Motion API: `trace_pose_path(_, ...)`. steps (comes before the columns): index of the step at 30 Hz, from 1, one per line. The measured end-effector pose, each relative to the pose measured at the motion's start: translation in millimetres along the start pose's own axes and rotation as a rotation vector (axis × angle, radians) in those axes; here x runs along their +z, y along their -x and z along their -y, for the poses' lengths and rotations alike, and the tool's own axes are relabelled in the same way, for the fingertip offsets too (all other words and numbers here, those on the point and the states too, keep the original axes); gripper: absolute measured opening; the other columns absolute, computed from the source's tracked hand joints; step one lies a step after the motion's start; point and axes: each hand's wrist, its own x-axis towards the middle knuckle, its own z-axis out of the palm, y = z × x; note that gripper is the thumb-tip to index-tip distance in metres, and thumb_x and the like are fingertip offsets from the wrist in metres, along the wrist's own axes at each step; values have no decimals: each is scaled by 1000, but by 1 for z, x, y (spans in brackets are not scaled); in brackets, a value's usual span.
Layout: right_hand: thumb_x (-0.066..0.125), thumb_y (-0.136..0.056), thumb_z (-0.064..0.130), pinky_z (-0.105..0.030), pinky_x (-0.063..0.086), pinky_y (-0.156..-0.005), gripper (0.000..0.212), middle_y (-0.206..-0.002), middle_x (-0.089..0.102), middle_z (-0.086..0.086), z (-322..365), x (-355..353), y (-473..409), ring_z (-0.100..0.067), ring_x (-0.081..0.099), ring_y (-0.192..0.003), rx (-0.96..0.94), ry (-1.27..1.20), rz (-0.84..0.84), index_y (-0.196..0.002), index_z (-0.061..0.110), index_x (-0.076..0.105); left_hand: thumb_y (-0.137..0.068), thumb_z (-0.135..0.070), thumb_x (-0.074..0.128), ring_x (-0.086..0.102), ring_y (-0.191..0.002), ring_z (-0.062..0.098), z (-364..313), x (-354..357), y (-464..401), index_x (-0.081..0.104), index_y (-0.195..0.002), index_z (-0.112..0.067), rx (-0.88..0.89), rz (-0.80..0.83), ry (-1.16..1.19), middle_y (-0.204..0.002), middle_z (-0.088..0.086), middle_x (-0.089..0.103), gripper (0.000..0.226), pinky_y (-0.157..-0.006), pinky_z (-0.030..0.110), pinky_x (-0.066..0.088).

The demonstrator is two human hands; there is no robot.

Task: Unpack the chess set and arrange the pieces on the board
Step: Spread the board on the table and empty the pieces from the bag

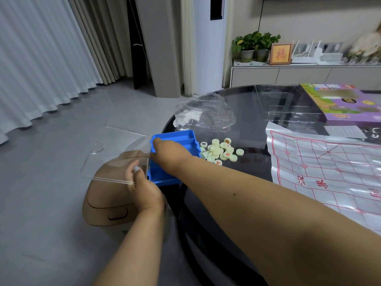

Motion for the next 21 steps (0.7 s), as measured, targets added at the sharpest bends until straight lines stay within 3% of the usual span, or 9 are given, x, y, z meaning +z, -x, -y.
trace_pose_path(3,44,-97,19,-32,35,-69,23,-107,55,-14,-7,-14,-1,-28,53,-90,-11,26,3,-113,3,47,-99,-12,39,53,-84,12,-2,1,2,57,-106,-18,-3,-7,19,-99,4,58,20,-74,20,44)
trace_pose_path(7,47,-97,26,-30,31,-68,20,-99,47,-14,-31,-51,2,-24,42,-81,47,-23,-129,-96,6,48,-97,-18,41,53,-93,19,-1,0,3,59,-105,-20,-18,-10,38,-104,7,57,20,-82,34,45)
trace_pose_path(11,46,-98,20,-30,38,-70,28,-108,57,-18,-81,-76,9,-31,55,-93,252,-5,-230,-117,0,50,-98,-17,39,53,-85,13,-1,1,5,59,-103,-23,-21,-12,33,-97,1,56,21,-76,29,45)
trace_pose_path(14,47,-98,25,-34,39,-75,33,-119,54,-19,-105,-69,16,-35,54,-108,332,44,-206,-119,0,46,-98,-18,40,52,-78,11,-3,1,6,60,-91,-33,-23,-11,26,-88,-4,55,26,-73,30,44)
trace_pose_path(18,48,-97,27,-36,37,-80,33,-122,50,-19,-111,-52,18,-36,49,-110,215,153,-216,-117,1,46,-97,-22,40,56,-88,18,-5,1,8,60,-86,-39,-46,-8,14,-99,3,59,29,-77,37,48)
trace_pose_path(21,47,-97,30,-36,37,-87,35,-123,49,-17,-110,-49,19,-33,46,-111,141,215,-250,-118,2,46,-99,-19,39,54,-80,10,-6,1,10,59,-87,-37,-36,-4,13,-91,-2,57,29,-69,26,47)
